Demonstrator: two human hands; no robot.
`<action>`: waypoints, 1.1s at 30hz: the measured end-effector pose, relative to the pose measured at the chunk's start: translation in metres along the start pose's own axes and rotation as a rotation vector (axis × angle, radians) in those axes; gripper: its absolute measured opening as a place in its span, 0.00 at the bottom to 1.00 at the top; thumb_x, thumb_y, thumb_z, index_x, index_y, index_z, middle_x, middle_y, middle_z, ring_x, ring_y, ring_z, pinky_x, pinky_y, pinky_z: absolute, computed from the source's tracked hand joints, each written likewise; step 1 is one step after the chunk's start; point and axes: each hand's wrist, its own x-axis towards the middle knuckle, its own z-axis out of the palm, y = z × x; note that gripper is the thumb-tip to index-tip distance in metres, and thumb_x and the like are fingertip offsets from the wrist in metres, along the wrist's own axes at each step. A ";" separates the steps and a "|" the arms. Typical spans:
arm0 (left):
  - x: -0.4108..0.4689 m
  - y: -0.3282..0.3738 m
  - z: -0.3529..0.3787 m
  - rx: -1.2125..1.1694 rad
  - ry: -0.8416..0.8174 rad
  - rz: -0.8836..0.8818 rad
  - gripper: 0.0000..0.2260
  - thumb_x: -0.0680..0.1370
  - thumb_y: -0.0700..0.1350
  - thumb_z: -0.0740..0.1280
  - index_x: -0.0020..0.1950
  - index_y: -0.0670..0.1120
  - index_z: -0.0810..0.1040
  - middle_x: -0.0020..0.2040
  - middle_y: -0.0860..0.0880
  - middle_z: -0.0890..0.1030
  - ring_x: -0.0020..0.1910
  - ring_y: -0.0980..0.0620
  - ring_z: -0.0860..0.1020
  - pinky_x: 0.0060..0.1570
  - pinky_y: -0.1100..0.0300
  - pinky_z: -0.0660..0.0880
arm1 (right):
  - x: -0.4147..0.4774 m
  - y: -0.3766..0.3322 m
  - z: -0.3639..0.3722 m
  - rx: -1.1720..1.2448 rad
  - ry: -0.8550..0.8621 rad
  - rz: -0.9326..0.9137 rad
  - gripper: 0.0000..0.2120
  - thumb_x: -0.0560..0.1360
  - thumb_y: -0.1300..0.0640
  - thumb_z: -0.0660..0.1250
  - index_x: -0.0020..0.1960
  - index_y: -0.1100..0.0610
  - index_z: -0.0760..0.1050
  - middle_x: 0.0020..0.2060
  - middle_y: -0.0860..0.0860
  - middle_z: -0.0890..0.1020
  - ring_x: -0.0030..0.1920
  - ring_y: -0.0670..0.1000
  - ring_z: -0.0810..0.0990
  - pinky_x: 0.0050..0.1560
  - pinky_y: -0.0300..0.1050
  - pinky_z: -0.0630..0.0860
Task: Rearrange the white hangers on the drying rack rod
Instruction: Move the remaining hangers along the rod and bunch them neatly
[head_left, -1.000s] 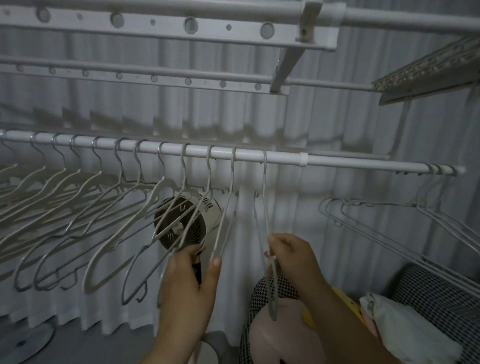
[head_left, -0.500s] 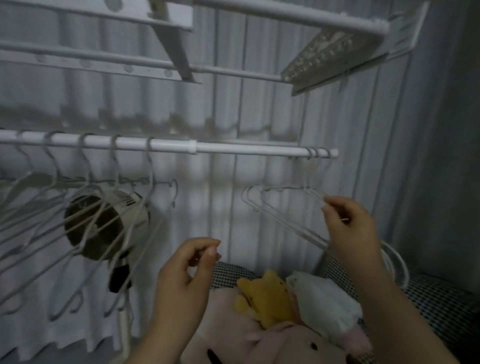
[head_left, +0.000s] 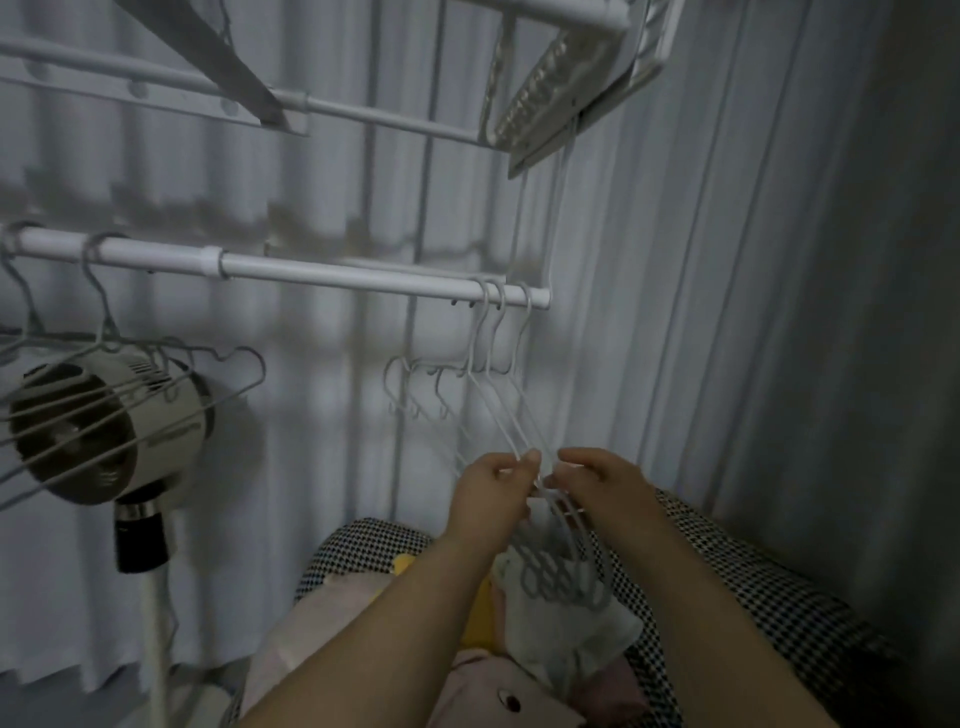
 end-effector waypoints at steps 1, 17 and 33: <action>0.003 -0.001 0.001 0.015 0.023 0.019 0.11 0.78 0.48 0.62 0.41 0.41 0.73 0.33 0.44 0.73 0.28 0.53 0.70 0.28 0.68 0.69 | -0.001 0.000 0.002 0.000 -0.022 -0.016 0.15 0.75 0.58 0.63 0.61 0.58 0.72 0.53 0.56 0.80 0.43 0.48 0.78 0.37 0.34 0.74; -0.013 -0.007 -0.106 0.027 0.320 0.069 0.14 0.79 0.43 0.60 0.33 0.46 0.76 0.17 0.54 0.74 0.15 0.61 0.70 0.19 0.71 0.67 | 0.002 -0.033 0.098 0.264 -0.244 -0.011 0.02 0.75 0.61 0.63 0.47 0.58 0.71 0.22 0.48 0.74 0.14 0.41 0.66 0.16 0.32 0.60; -0.032 -0.004 -0.239 -0.129 0.314 -0.009 0.13 0.79 0.43 0.60 0.37 0.45 0.78 0.24 0.49 0.69 0.15 0.58 0.67 0.17 0.70 0.64 | -0.017 -0.082 0.204 0.320 -0.378 0.007 0.06 0.79 0.66 0.54 0.49 0.60 0.70 0.27 0.54 0.73 0.16 0.43 0.68 0.18 0.33 0.65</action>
